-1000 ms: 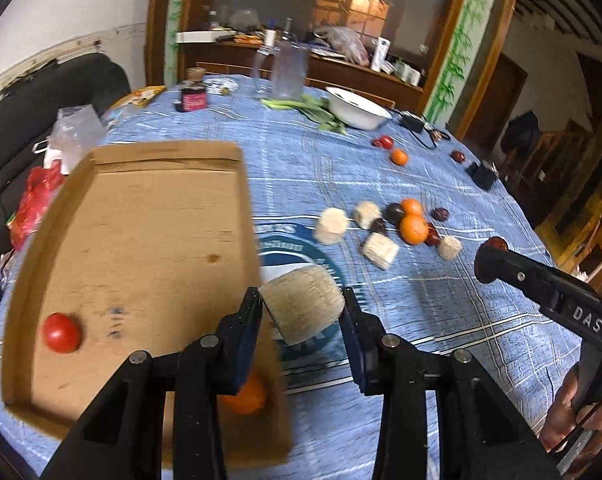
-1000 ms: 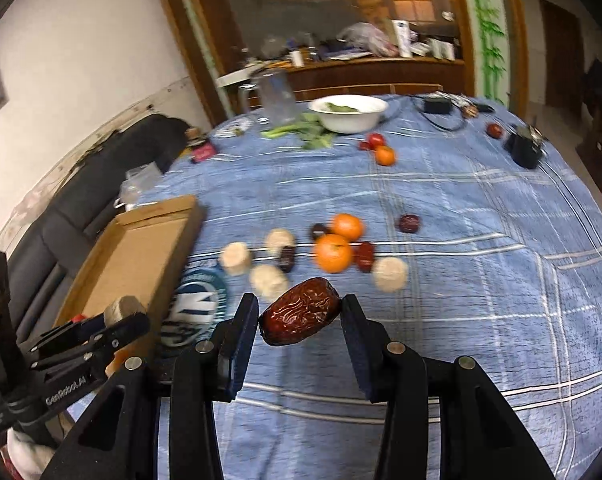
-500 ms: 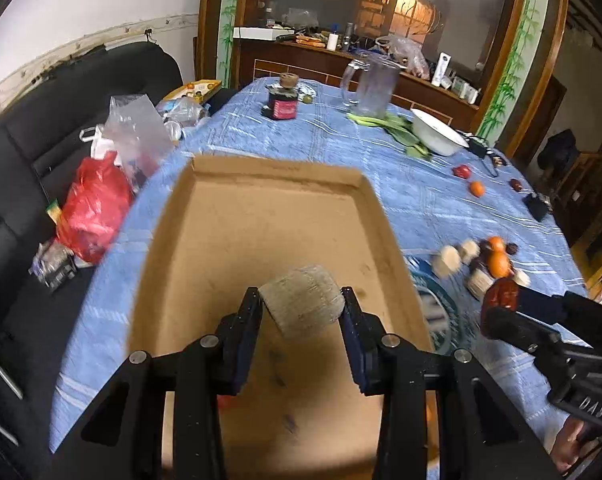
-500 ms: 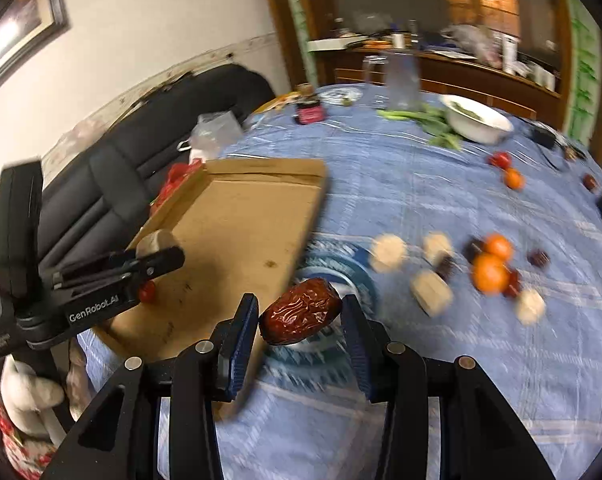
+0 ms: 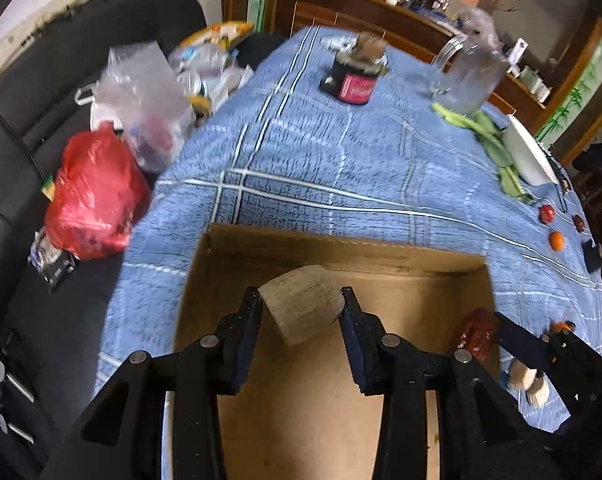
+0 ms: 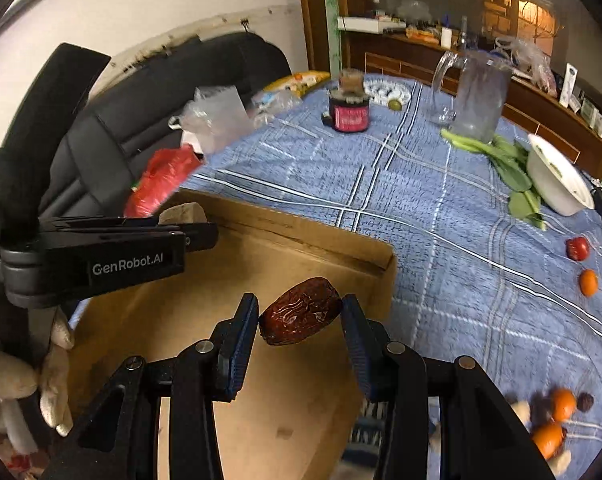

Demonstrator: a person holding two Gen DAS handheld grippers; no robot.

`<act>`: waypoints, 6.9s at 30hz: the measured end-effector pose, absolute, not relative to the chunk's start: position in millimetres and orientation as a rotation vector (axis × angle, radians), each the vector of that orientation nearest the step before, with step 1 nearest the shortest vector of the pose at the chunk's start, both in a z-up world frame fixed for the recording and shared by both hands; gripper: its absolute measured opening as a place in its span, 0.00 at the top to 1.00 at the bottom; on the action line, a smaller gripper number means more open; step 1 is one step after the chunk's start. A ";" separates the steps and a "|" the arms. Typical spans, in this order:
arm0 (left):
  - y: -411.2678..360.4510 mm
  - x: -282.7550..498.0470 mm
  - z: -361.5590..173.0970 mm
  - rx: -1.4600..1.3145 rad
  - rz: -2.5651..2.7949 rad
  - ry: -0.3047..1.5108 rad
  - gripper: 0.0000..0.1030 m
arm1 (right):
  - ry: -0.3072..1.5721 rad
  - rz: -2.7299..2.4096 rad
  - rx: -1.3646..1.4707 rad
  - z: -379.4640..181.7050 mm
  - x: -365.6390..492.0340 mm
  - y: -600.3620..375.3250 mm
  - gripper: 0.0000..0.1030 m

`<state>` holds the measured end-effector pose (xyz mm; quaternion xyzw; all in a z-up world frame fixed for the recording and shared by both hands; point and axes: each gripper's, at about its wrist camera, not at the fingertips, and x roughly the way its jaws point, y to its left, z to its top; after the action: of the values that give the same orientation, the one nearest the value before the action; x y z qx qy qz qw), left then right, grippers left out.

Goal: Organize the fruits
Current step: 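Carry the cork block into the tray and open the left tool while the right drops the jujube, then move both tools back to the fruit pile, then grasp another beige cork block with the left tool while the right grasps a white ball, then lower the cork block into the tray with the left tool while the right releases the white ball there, then move both tools back to the fruit pile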

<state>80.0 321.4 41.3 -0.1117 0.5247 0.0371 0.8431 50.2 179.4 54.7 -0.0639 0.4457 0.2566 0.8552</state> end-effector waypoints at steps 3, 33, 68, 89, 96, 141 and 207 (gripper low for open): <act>325.6 88.9 31.1 -0.243 0.098 1.126 0.63 | 0.961 0.530 -0.144 43.3 64.2 186.0 0.55; 278.1 -15.0 116.7 -0.283 -0.036 0.952 0.29 | 0.799 0.362 -0.077 96.4 -9.1 35.9 0.32; 43.8 -15.9 17.1 -0.050 -0.279 0.939 0.38 | 0.897 0.271 0.256 11.9 -19.5 -148.5 0.30; 43.0 -12.5 11.0 -0.052 -0.278 0.895 0.66 | 0.888 0.296 0.120 8.5 -21.2 -121.2 0.57; 36.6 -14.7 11.3 0.010 -0.258 0.902 0.66 | 0.882 0.247 0.062 11.4 -26.0 -113.5 0.69; 318.2 44.4 35.5 -0.189 0.125 1.062 0.65 | 1.041 0.567 -0.185 35.9 35.7 186.9 0.68; 90.5 -147.2 72.5 -0.041 -0.186 0.836 0.25 | 0.803 0.159 0.374 38.4 -132.4 -104.7 0.30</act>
<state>-147.2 90.5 72.5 -0.0199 0.4052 -0.0901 0.9096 -132.4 -104.7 38.4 0.1808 0.3880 0.0771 0.9005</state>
